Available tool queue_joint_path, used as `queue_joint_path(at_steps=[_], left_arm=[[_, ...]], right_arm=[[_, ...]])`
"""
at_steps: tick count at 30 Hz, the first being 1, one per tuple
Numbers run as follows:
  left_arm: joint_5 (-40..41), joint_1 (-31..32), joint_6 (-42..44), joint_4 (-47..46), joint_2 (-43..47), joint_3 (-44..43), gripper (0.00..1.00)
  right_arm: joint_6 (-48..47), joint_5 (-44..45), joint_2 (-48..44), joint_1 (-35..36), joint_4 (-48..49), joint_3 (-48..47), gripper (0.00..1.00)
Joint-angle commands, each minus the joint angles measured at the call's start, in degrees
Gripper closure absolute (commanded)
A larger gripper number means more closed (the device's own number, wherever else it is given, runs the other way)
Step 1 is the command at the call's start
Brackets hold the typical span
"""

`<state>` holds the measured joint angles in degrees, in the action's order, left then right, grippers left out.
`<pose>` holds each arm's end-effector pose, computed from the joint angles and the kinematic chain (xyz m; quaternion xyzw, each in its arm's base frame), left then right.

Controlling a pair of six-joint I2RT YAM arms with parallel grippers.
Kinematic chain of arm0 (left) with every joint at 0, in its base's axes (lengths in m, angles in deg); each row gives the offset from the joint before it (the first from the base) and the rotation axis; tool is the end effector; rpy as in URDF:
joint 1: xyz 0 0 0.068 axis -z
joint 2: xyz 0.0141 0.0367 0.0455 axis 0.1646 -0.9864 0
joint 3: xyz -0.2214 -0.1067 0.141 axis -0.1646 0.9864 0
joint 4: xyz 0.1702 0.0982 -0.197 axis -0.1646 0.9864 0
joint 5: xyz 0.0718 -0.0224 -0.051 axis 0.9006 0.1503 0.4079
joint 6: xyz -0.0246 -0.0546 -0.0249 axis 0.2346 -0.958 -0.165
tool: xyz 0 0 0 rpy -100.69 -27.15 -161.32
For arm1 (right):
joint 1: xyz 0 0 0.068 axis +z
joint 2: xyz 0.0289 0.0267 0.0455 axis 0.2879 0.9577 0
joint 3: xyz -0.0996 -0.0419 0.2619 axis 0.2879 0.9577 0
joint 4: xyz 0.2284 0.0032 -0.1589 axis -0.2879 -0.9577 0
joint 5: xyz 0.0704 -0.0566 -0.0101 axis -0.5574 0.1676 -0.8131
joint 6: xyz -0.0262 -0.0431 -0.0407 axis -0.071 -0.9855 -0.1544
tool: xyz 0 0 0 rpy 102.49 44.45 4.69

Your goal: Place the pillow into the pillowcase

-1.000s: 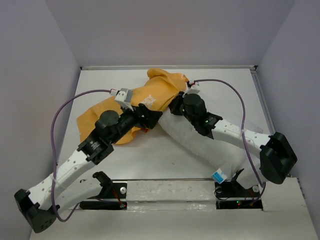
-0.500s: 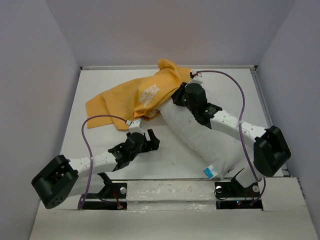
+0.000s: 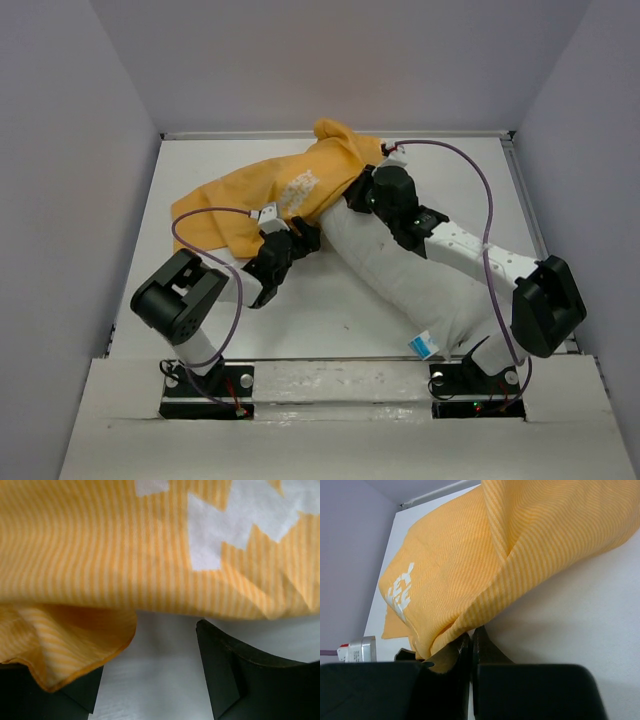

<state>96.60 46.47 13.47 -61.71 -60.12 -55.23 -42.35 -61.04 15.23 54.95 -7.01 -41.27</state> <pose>0.2582 -0.1759 0.1570 -0.1060 0.7513 -0.3038 0.5762 0.3153 0.2331 0.3059 0.0631 0.7966 0.2878 0.5278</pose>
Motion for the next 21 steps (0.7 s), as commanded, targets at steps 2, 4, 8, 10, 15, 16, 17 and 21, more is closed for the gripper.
queue_joint_path(at_steps=[2,4,8,10,15,16,17,21], left_arm=[[5.0,-0.4,2.8,-14.3,-5.6,-4.0,0.2],[5.9,-0.3,4.3,-14.7,-6.9,-6.1,0.18],[9.2,-0.3,6.3,-13.8,-8.5,-7.6,0.12],[12.2,-0.3,7.0,-11.8,-8.3,-7.9,0.09],[11.1,-0.5,9.7,-14.5,-10.1,-9.3,0.41],[9.3,-0.6,10.4,-14.9,-10.1,-10.4,0.76],[8.7,-0.6,10.6,-14.6,-10.1,-10.5,0.85],[2.3,-0.5,9.6,-16.0,-5.7,-6.6,1.0]], right_arm=[[1.4,-3.6,-5.8,-0.2,8.2,0.2,1.0],[1.6,-4.4,-6.6,-0.2,8.2,1.3,1.0],[1.3,-3.8,-8.0,-0.2,7.9,2.6,1.0],[1.1,-3.9,-8.4,-0.2,7.5,2.7,1.0],[1.3,-4.3,-9.5,-0.2,7.4,2.9,1.0],[0.9,-4.0,-9.6,-0.2,7.4,2.8,1.0],[0.9,-3.7,-9.6,-0.2,7.3,2.9,1.0],[1.1,-2.2,-9.2,-0.2,7.4,2.3,1.0]])
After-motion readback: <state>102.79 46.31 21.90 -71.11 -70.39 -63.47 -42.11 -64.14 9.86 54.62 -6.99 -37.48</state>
